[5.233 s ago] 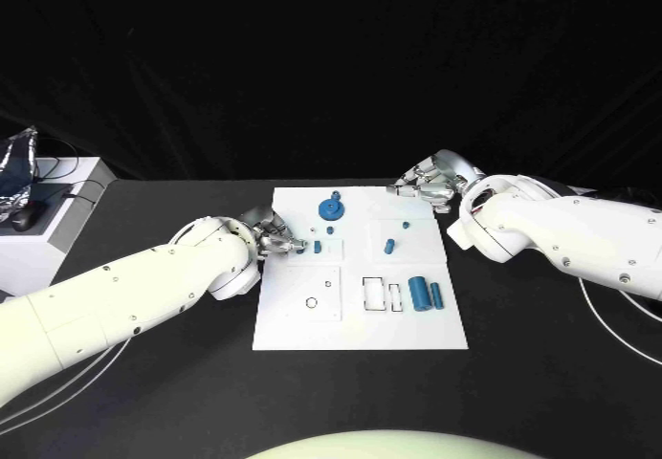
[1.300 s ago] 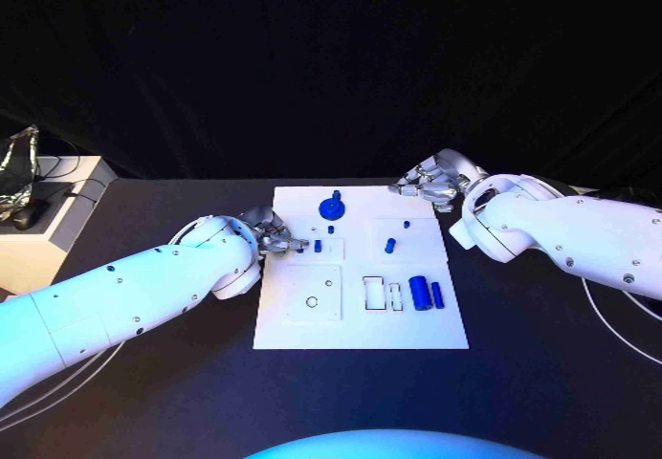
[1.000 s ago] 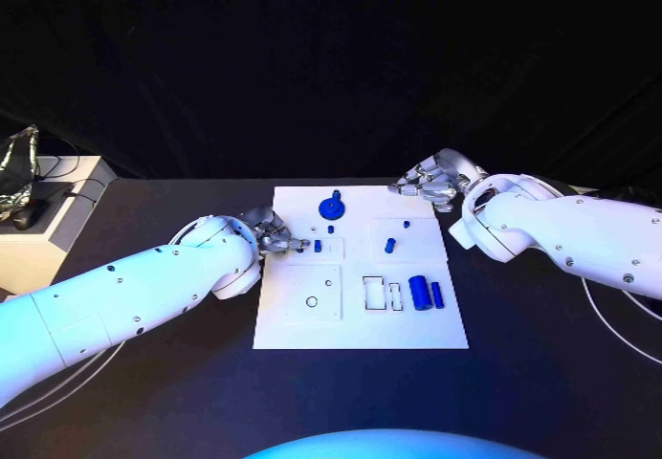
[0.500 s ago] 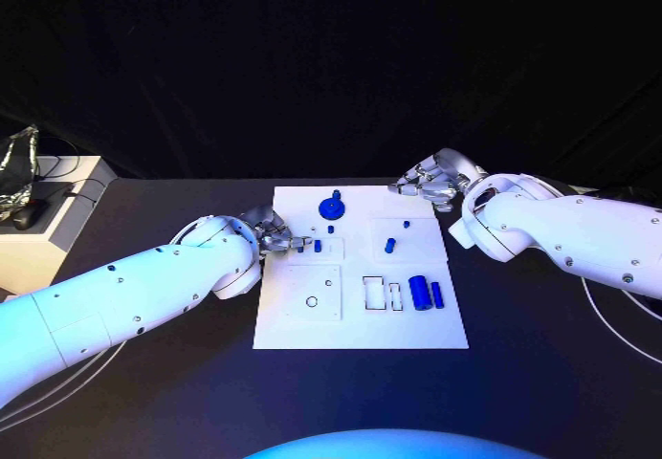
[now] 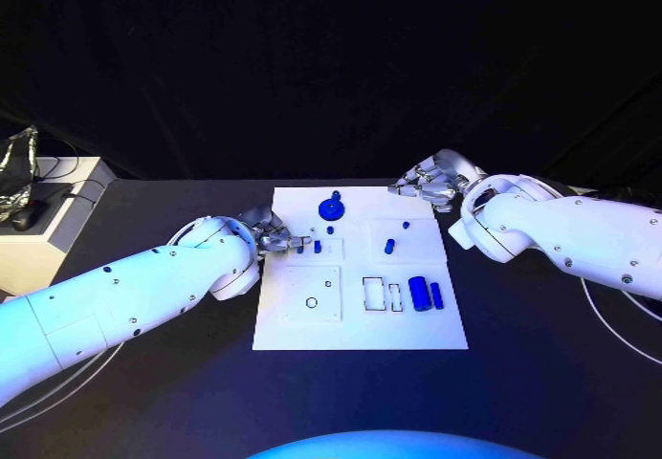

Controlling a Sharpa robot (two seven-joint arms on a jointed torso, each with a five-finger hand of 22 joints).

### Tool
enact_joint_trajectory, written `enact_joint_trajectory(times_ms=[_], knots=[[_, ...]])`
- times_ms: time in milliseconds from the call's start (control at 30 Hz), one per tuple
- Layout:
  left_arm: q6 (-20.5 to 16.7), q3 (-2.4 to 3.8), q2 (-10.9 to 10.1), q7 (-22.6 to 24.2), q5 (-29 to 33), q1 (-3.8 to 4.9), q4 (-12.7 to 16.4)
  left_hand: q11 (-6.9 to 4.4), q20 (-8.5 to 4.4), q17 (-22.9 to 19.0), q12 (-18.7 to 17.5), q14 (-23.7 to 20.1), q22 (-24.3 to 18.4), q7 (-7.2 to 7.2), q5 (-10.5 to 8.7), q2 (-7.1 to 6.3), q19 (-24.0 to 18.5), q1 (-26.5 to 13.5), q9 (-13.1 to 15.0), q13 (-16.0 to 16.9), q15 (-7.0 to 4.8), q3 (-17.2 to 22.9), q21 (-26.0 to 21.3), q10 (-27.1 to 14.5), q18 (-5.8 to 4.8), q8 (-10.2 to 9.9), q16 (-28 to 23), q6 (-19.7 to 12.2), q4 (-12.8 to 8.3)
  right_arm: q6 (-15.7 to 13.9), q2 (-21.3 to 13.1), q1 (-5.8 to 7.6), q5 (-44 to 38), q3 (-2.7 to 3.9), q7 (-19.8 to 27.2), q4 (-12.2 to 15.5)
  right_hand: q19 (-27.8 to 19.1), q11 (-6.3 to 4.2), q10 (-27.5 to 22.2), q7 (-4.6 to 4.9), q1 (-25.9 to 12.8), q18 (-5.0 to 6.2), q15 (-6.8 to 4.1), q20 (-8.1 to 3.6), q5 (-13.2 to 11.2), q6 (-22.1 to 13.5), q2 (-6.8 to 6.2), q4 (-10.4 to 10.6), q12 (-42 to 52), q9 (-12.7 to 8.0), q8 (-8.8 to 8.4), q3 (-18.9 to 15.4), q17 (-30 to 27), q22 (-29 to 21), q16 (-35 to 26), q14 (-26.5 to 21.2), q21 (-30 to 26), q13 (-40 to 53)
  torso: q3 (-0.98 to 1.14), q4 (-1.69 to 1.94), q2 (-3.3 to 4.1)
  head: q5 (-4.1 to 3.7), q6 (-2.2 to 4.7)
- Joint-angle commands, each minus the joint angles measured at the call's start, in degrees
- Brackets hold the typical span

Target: Assemble the parts on the task board

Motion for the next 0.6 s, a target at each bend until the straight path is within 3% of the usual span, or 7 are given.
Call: enact_joint_trajectory(times_ms=[33,167,267,300,400,533,600], knots=[[-1.04,0.77,-0.40,2.43,2.82,0.03,0.71,0.71,0.47,-1.72,-0.14,-0.74,6.42,0.89,-0.17,-0.39,-1.53,-0.92,-0.06,-0.13,0.66,0.42,-2.97,-1.46,0.54,-0.30,-1.85,-1.44,0.13,-0.14,0.01,-0.01,-0.87,0.03,0.80,0.00,3.41,0.03,0.32,0.15,-0.15,0.10,-0.05,-0.17,0.24,0.36,0.28,0.24,-0.13,-0.09,-0.35,-0.14,-0.02,7.68,-0.09,-0.16,-0.30,0.00,-0.05,-0.03,-0.02,-0.16,0.11],[-1.93,2.58,-1.11,6.09,7.21,0.02,1.40,2.04,1.45,-5.06,-0.56,-2.41,4.46,2.41,-0.29,-0.97,-3.63,-1.35,-0.25,-1.63,1.70,0.90,-8.22,-4.66,1.47,-0.29,-5.45,-4.89,0.24,-0.19,-0.02,-0.01,-0.89,0.03,0.84,-0.06,3.41,0.03,0.32,0.15,-0.15,0.10,-0.05,-0.17,0.24,0.36,0.28,0.24,-0.13,-0.09,-0.35,-0.14,-0.02,7.68,-0.09,-0.16,-0.30,0.00,-0.05,0.01,-0.03,-0.23,0.13],[-2.53,3.90,-1.62,11.16,12.73,0.03,1.75,4.30,3.15,-12.38,-2.50,-8.14,-0.58,4.92,-0.34,-1.20,-10.20,-1.38,-2.41,-4.20,3.64,1.07,-21.77,-9.33,3.09,-1.69,-12.98,-9.43,0.21,-0.23,-0.01,-0.01,-0.90,0.03,0.87,-0.15,3.41,0.03,0.32,0.15,-0.15,0.10,-0.05,-0.17,0.24,0.36,0.28,0.24,-0.13,-0.09,-0.35,-0.14,-0.02,7.68,-0.09,-0.16,-0.30,0.00,-0.04,0.04,-0.05,-0.27,0.25],[-2.61,4.19,-1.70,12.81,14.26,0.03,1.77,5.70,4.46,-14.36,-3.32,-10.84,-4.08,6.29,-0.40,-1.00,-14.28,-1.11,-4.14,-5.75,4.92,1.24,-29.81,-11.84,3.70,-2.30,-15.06,-11.71,0.21,-0.23,-0.01,-0.01,-0.90,0.03,0.88,-0.17,3.41,0.03,0.32,0.15,-0.15,0.10,-0.05,-0.17,0.24,0.36,0.28,0.24,-0.13,-0.09,-0.35,-0.14,-0.02,7.68,-0.09,-0.16,-0.30,0.00,0.00,0.03,-0.08,-0.27,0.36],[-2.58,4.96,-1.73,18.36,18.52,0.04,1.57,7.68,6.59,-20.15,-5.57,-15.06,-9.12,8.06,-0.72,1.73,-15.38,3.57,-11.75,-10.88,6.80,0.90,-36.58,-17.14,4.04,-3.34,-18.45,-14.11,-0.81,-0.25,0.00,-0.01,-0.90,0.03,0.90,-0.24,3.41,0.03,0.32,0.15,-0.15,0.10,-0.05,-0.17,0.24,0.36,0.28,0.24,-0.13,-0.09,-0.35,-0.14,-0.02,7.68,-0.09,-0.16,-0.30,0.00,0.03,0.02,-0.05,-0.17,0.75],[-0.60,5.24,-1.13,22.70,18.64,0.05,0.70,9.94,8.41,-26.43,-12.21,-21.53,-13.46,9.92,-0.27,6.07,-18.83,15.63,-20.67,-18.68,8.92,2.59,-43.15,-20.73,3.43,-5.62,-22.99,-16.20,-9.24,-0.28,0.03,-0.01,-0.85,0.03,0.94,-0.39,3.41,0.03,0.32,0.15,-0.15,0.10,-0.05,-0.17,0.24,0.36,0.28,0.24,-0.13,-0.09,-0.35,-0.14,-0.02,7.68,-0.09,-0.16,-0.30,0.00,0.05,-0.02,-0.05,-0.20,0.96],[0.69,4.88,-0.50,24.84,16.33,0.05,-0.11,10.56,8.95,-28.95,-16.66,-23.84,-14.63,10.03,-0.68,5.87,-20.77,18.32,-23.67,-22.53,9.54,3.59,-45.35,-20.92,3.05,-6.84,-24.83,-16.15,-12.05,-0.52,0.08,-0.01,-0.79,0.03,1.03,-0.50,3.40,0.04,0.23,0.18,-0.01,0.10,-0.04,-0.17,0.30,0.28,0.30,0.24,-0.26,-0.12,-0.39,-0.16,-0.03,7.66,-0.14,-0.16,-0.41,-0.08,0.07,-0.03,-0.04,-0.17,1.09]])
